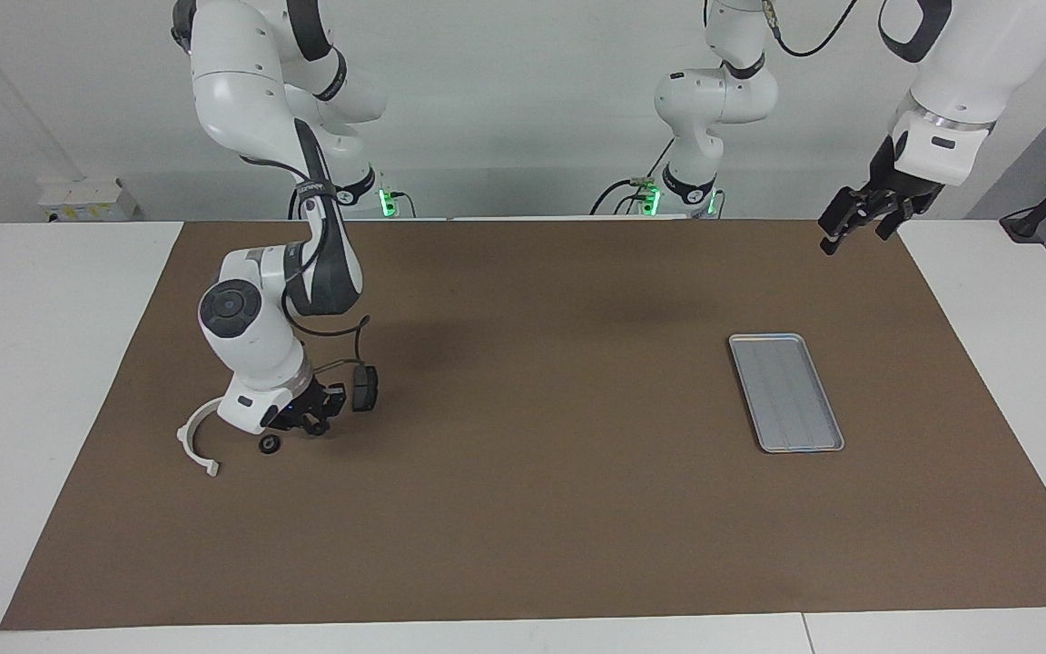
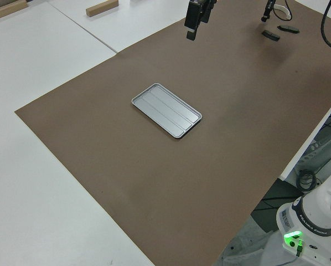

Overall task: Place bearing gear from tray to pile
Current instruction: 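Carry the gear to the brake pads and lower it with the right gripper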

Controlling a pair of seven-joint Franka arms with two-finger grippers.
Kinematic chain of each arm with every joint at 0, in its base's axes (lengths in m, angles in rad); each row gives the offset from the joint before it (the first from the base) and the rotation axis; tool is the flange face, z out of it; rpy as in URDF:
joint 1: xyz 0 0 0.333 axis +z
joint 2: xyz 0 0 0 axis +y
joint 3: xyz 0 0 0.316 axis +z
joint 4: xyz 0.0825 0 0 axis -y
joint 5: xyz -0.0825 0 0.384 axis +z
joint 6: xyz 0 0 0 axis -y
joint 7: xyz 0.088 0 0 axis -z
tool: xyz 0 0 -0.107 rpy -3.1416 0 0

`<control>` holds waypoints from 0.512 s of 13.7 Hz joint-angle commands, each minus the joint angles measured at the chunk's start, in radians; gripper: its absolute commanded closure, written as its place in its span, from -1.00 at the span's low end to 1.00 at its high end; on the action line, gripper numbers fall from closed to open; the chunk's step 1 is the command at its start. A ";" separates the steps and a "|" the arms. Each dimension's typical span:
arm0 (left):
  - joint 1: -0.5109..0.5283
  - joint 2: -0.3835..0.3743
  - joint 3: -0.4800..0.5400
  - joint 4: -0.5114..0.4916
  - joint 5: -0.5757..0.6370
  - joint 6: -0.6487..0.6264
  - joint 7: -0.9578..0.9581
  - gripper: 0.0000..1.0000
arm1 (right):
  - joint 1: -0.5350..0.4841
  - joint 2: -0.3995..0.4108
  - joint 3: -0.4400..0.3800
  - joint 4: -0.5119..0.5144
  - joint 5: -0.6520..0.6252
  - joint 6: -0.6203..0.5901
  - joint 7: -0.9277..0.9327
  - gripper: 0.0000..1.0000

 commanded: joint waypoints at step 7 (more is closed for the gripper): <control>0.005 -0.025 -0.002 -0.023 -0.008 0.003 0.005 -1.00 | -0.003 0.006 0.005 -0.059 0.010 0.087 -0.006 1.00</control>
